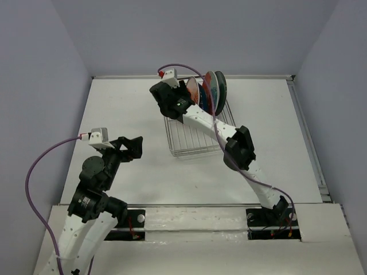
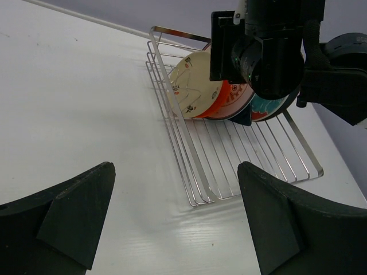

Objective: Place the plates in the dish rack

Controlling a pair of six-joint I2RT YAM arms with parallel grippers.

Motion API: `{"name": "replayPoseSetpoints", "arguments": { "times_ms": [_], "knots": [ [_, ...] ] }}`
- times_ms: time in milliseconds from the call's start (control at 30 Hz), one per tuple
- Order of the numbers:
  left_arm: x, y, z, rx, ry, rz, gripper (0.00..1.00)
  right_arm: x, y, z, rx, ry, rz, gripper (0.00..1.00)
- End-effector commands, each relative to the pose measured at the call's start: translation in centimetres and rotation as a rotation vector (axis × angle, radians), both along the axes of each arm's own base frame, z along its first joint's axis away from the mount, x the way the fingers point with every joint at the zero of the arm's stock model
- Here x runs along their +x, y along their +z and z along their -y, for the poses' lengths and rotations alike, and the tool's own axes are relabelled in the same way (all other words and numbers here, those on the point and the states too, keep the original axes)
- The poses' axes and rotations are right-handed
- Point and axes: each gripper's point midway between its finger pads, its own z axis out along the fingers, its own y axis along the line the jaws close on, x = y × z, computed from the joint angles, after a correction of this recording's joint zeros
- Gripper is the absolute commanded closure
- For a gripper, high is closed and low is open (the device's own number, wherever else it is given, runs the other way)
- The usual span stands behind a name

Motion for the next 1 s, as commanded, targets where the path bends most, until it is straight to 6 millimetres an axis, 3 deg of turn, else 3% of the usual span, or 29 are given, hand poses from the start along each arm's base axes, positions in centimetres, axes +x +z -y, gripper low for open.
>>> {"name": "replayPoseSetpoints", "arguments": {
  "times_ms": [0, 33, 67, 100, 167, 200, 233, 267, 300, 333, 367, 433, 467, 500, 533, 567, 633, 667, 700, 867, 933, 967],
  "knots": [
    [0.5, 1.1, 0.1, -0.003, 0.005, 0.032, 0.01, -1.1, 5.1, -1.1, 0.222, 0.082, 0.042, 0.32],
    [0.6, 0.9, 0.1, -0.001, 0.005, 0.026, 0.01, -1.5, 5.8, -1.5, 0.265, 0.114, 0.035, 0.29],
    [0.7, 0.7, 0.2, 0.004, 0.005, 0.018, 0.01, -2.3, 8.7, -1.0, 0.317, 0.135, 0.065, 0.27],
    [0.8, 0.7, 0.1, 0.007, 0.008, 0.015, 0.01, -2.8, 9.9, -0.8, 0.343, 0.152, 0.07, 0.26],
    [0.9, 0.4, 0.1, 0.012, 0.013, 0.004, 0.01, -4.0, 10.6, -0.7, 0.376, 0.205, 0.052, 0.24],
    [1.0, 0.5, 0.0, 0.012, 0.017, 0.006, 0.01, -5.4, 13.7, 0.3, 0.429, 0.24, 0.082, 0.23],
    [1.0, 0.3, 0.0, 0.014, 0.02, 0.001, 0.01, -6.2, 14.6, 0.6, 0.451, 0.267, 0.088, 0.23],
    [1.2, 0.2, -0.1, 0.019, 0.023, -0.004, 0.01, -7.0, 13.2, 0.6, 0.447, 0.304, 0.057, 0.22],
    [1.2, 0.2, -0.2, 0.021, 0.028, -0.003, 0.01, -8.7, 16.2, 2.3, 0.492, 0.328, 0.102, 0.22],
    [1.2, 0.2, -0.3, 0.022, 0.031, -0.003, 0.01, -9.6, 16.5, 3.0, 0.508, 0.344, 0.109, 0.21],
    [1.3, 0.1, -0.3, 0.023, 0.031, -0.005, 0.01, -10.4, 14.4, 3.8, 0.489, 0.352, 0.086, 0.19],
    [1.3, 0.1, -0.4, 0.024, 0.038, -0.004, 0.01, -12.3, 14.5, 5.7, 0.507, 0.371, 0.107, 0.15],
    [1.4, 0.2, -0.6, 0.024, 0.044, -0.004, 0.01, -14.3, 17.9, 8.1, 0.572, 0.381, 0.193, 0.1],
    [1.4, 0.1, -0.6, 0.028, 0.046, -0.005, 0.01, -15.3, 15.0, 9.5, 0.548, 0.366, 0.161, 0.07],
    [1.5, 0.1, -0.6, 0.03, 0.046, -0.005, 0.01, -16.2, 15.5, 11.0, 0.571, 0.349, 0.194, 0.02],
    [1.5, 0.0, -0.7, 0.032, 0.052, -0.009, 0.01, -18.3, 15.5, 13.7, 0.596, 0.337, 0.227, 0.0],
    [1.6, 0.1, -0.7, 0.033, 0.055, -0.009, 0.01, -20.2, 15.7, 17.2, 0.65, 0.268, 0.292, 0.0],
    [1.7, 0.0, -0.8, 0.035, 0.057, -0.01, 0.01, -22.2, 17.3, 20.0, 0.72, 0.252, 0.364, 0.0],
    [1.8, 0.0, -0.8, 0.038, 0.06, -0.011, 0.01, -22.9, 15.1, 21.1, 0.719, 0.227, 0.356, 0.0],
    [2.2, 0.2, -0.8, 0.059, 0.059, -0.001, 0.01, -26.6, 12.0, 27.3, 0.901, 0.1, 0.484, 0.0],
    [2.3, 0.2, -0.9, 0.067, 0.06, 0.002, 0.01, -26.8, 9.5, 28.0, 0.884, 0.066, 0.478, 0.0],
    [2.3, 0.3, -0.8, 0.069, 0.06, 0.007, 0.01, -26.9, 9.1, 28.2, 0.884, 0.064, 0.481, 0.0]
  ]
}}
